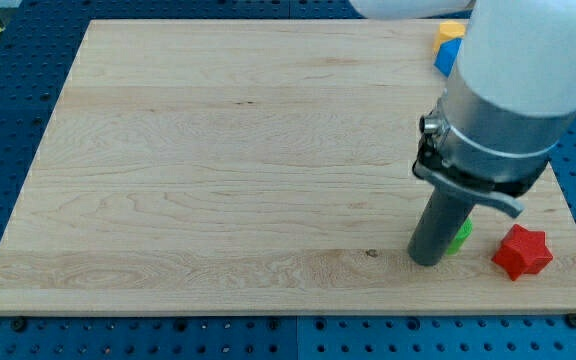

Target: Move the green circle to the bottom of the red circle

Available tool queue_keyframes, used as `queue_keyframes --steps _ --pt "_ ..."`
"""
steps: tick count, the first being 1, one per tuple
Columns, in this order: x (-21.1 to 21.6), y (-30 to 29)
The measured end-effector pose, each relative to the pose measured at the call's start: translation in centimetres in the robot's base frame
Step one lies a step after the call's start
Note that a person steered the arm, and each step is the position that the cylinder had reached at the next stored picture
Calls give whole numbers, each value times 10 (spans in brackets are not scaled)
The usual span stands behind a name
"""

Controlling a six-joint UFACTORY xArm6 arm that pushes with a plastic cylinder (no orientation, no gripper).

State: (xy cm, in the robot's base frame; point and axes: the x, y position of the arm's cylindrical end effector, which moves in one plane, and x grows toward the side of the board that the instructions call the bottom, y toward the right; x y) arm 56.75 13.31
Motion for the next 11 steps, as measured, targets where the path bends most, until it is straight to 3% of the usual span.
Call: queue_keyframes --steps 5,6,8,11 --pt "-60 47" --pt "-59 47" --pt "-13 46" --pt "-29 67"
